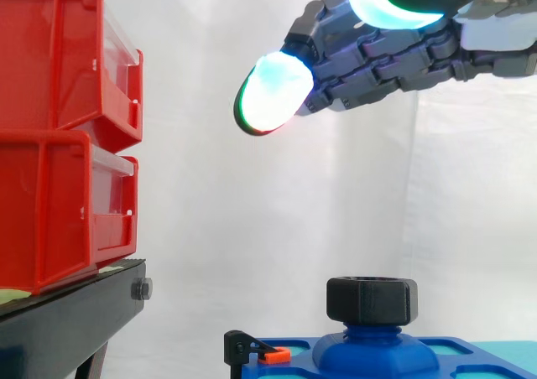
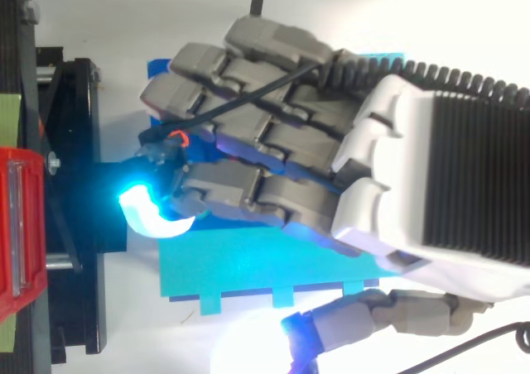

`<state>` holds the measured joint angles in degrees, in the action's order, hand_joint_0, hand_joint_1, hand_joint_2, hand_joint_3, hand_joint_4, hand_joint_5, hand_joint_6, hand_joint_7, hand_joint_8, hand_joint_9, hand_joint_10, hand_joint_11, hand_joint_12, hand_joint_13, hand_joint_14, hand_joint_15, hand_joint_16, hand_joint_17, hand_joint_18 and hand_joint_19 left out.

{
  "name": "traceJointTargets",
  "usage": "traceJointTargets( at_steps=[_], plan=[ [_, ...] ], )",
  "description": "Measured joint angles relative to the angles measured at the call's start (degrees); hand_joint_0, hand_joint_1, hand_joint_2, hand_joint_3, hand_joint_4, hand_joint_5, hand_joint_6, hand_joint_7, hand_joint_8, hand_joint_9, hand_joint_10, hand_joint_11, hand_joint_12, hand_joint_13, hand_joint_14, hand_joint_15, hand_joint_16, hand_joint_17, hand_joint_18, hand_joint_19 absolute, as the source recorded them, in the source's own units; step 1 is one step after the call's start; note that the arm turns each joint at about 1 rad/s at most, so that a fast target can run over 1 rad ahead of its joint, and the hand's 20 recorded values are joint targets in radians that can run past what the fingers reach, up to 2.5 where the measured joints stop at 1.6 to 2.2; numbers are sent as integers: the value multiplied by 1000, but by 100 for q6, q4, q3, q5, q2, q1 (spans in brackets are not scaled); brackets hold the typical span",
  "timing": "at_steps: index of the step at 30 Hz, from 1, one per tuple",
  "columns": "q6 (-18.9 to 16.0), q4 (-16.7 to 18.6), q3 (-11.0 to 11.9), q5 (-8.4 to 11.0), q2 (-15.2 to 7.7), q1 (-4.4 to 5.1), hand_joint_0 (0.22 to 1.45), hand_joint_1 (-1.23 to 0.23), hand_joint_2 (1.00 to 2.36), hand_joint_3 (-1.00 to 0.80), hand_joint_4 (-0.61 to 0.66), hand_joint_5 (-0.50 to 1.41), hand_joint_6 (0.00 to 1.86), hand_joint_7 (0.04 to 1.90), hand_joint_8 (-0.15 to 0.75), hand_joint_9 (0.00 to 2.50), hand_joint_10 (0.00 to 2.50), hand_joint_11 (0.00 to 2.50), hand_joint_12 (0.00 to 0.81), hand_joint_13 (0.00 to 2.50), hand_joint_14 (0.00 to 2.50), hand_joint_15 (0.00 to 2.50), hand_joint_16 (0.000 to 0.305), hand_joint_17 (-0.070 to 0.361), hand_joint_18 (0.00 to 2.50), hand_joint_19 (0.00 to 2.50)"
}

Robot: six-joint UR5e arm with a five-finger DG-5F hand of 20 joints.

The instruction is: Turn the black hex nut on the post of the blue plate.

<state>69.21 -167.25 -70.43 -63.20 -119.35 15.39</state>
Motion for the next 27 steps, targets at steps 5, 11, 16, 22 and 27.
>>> traceJointTargets(
  at_steps=[5,11,16,22,27],
  plan=[
    [110,-34,43,-7,-114,34,469,-397,1000,-500,191,-209,502,763,231,228,0,0,370,93,3,84,60,134,0,229],
    [124,-58,45,-70,-182,38,470,-395,1000,-500,191,-208,502,769,230,226,0,0,370,93,3,92,60,134,6,233],
    [107,-210,47,-143,-186,18,470,-394,1000,-500,194,-207,502,770,230,228,0,0,370,92,2,91,59,133,5,231],
    [34,-428,47,-333,-192,-59,470,-393,1000,-500,196,-207,502,775,229,226,0,0,370,91,3,90,59,133,8,238],
    [9,-481,47,-496,-252,-134,470,-391,1000,-500,194,-206,502,774,230,228,0,0,369,91,2,91,59,133,13,237]
  ],
)
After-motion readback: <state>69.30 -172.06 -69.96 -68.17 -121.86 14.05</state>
